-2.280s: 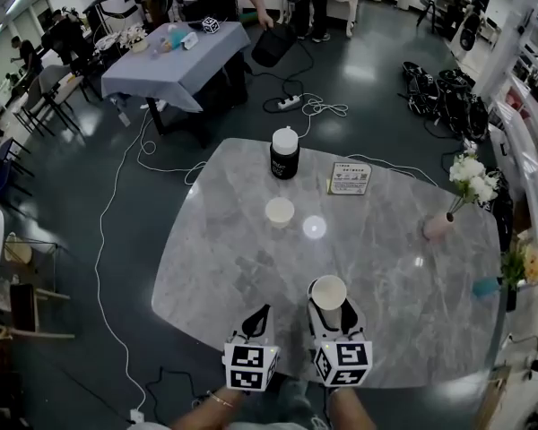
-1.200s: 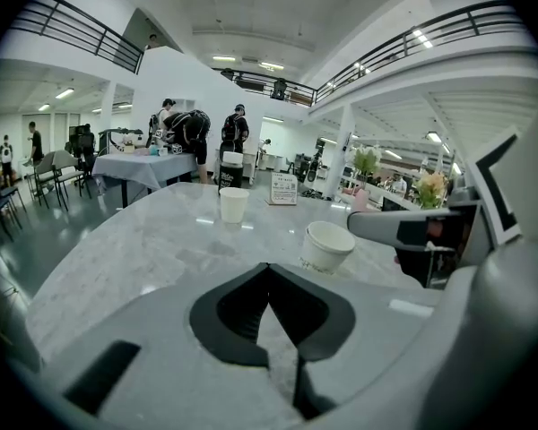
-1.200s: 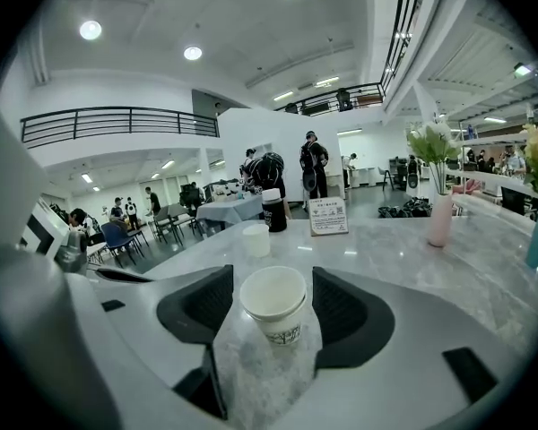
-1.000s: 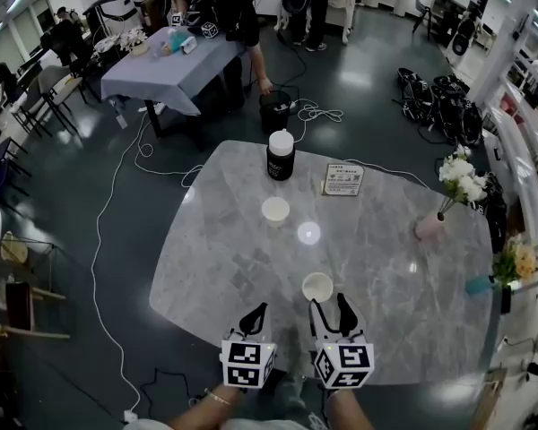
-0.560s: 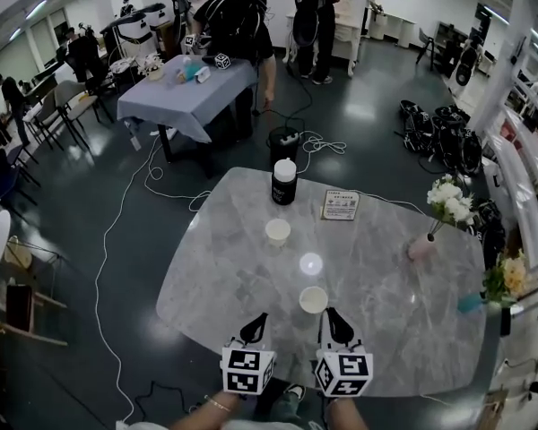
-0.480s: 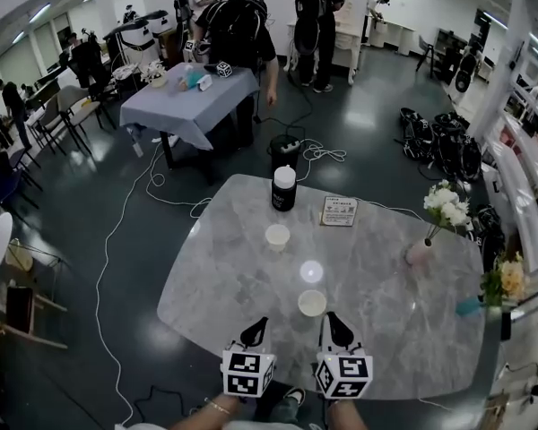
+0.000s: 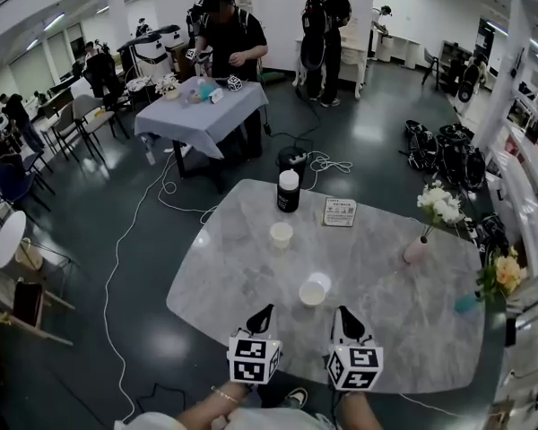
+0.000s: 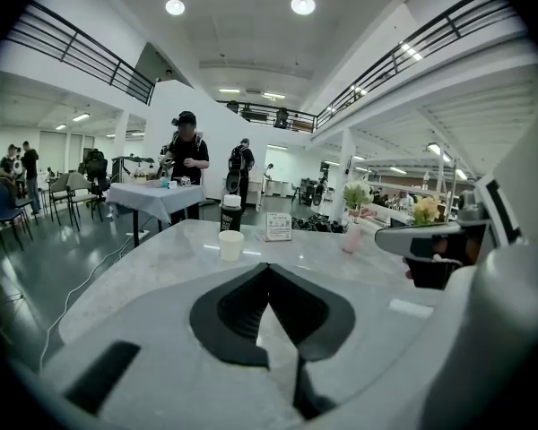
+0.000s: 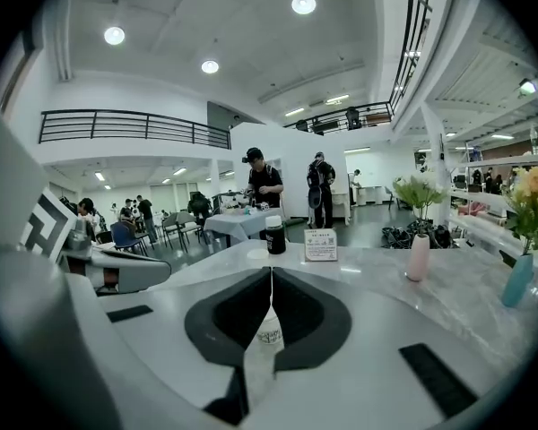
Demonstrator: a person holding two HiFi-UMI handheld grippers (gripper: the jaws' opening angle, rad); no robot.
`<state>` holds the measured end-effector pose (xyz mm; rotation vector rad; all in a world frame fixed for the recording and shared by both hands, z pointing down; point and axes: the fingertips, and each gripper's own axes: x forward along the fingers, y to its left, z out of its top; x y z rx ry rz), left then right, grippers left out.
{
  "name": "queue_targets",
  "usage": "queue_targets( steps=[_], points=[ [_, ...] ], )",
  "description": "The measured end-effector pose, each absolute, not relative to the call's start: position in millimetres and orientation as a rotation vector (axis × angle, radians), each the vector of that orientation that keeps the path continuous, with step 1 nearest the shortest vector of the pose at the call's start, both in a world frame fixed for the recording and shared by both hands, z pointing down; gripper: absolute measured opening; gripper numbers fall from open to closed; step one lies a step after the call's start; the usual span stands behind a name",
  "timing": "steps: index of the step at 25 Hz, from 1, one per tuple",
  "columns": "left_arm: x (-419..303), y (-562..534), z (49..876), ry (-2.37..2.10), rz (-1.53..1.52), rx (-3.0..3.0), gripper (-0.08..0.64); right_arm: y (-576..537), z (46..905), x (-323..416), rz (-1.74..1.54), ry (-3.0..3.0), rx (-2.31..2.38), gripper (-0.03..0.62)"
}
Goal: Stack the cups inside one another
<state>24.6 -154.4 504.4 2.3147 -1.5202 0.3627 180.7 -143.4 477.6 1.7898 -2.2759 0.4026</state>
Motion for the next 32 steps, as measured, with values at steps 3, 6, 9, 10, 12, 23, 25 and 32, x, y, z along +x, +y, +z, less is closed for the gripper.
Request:
queue_targets(
  steps=[3, 6, 9, 10, 12, 23, 25, 32],
  points=[
    [25.7, -150.9, 498.9, -1.527, 0.358, 2.324, -0.005, -139.1, 473.4, 182.1, 0.398, -2.275, 1.798, 0.011],
    [25.9, -149.4, 492.7, -1.537, 0.344, 2.338, -0.005, -138.6, 470.7, 182.8, 0.395, -2.278, 1.801, 0.011],
    [24.5, -147.8, 490.5, -1.535, 0.343, 2.350, -0.005, -137.6, 469.9, 179.8, 0.401, -2.284, 1.801, 0.011],
    [23.9, -147.7, 490.8, -1.534, 0.344, 2.352, -0.005, -137.6, 470.1, 178.3, 0.400, -2.285, 1.800, 0.011],
    [23.1, -147.9, 491.8, -1.524, 0.341, 2.353, -0.005, -138.4, 470.7, 174.9, 0.399, -2.286, 1.797, 0.011],
    [12.6, -156.6, 492.0, -1.543, 0.329, 2.344, -0.005, -145.8, 474.5, 161.8, 0.417, -2.280, 1.786, 0.009],
    [10.2, -158.9, 492.0, -1.546, 0.328, 2.338, -0.005, -147.6, 474.4, 159.3, 0.420, -2.282, 1.780, 0.009],
    [9.6, -157.2, 495.4, -1.560, 0.337, 2.317, -0.005, -149.1, 475.0, 157.8, 0.433, -2.296, 1.761, 0.009]
  ],
)
